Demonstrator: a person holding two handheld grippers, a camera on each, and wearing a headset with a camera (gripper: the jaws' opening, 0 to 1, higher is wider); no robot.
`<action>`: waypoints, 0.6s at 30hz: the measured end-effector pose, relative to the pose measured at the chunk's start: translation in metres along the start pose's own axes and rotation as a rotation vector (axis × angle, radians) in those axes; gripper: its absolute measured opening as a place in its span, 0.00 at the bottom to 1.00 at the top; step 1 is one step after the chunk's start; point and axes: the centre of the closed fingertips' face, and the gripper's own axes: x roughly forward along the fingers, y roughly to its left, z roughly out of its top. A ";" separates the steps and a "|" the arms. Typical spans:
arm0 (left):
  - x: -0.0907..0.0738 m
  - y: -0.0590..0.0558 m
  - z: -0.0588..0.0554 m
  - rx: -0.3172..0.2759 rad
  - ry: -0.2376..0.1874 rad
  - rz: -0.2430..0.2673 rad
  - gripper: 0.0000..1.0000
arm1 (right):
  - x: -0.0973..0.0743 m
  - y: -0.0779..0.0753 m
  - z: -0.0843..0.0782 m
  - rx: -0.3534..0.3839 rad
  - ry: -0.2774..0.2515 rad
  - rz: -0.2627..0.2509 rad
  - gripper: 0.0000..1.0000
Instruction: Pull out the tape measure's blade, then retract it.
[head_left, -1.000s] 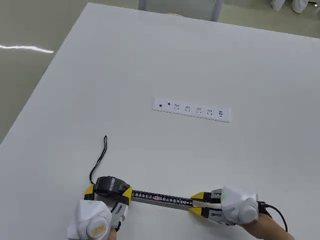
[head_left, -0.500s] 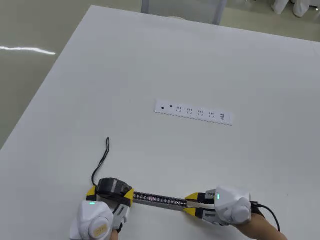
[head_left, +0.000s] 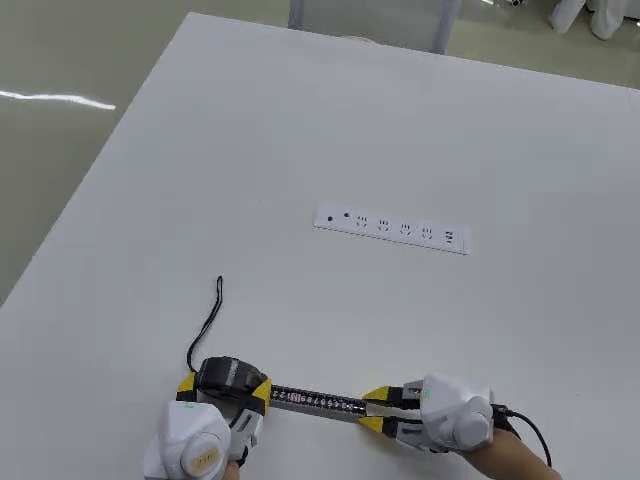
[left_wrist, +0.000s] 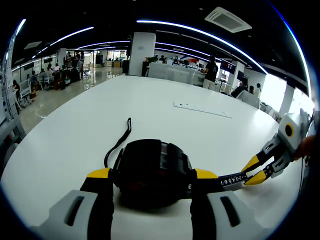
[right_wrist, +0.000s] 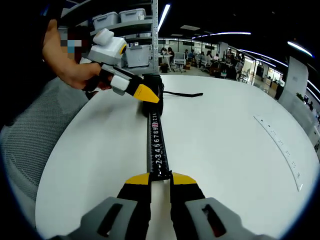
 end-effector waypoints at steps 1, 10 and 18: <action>0.000 0.000 0.000 -0.001 0.001 -0.001 0.59 | 0.002 0.000 0.001 0.002 -0.004 0.001 0.12; 0.000 0.000 0.000 -0.009 0.004 -0.005 0.59 | 0.013 0.001 0.013 -0.001 -0.018 0.009 0.12; 0.001 0.000 0.000 -0.012 0.004 -0.007 0.59 | 0.022 0.000 0.017 -0.001 -0.024 0.014 0.12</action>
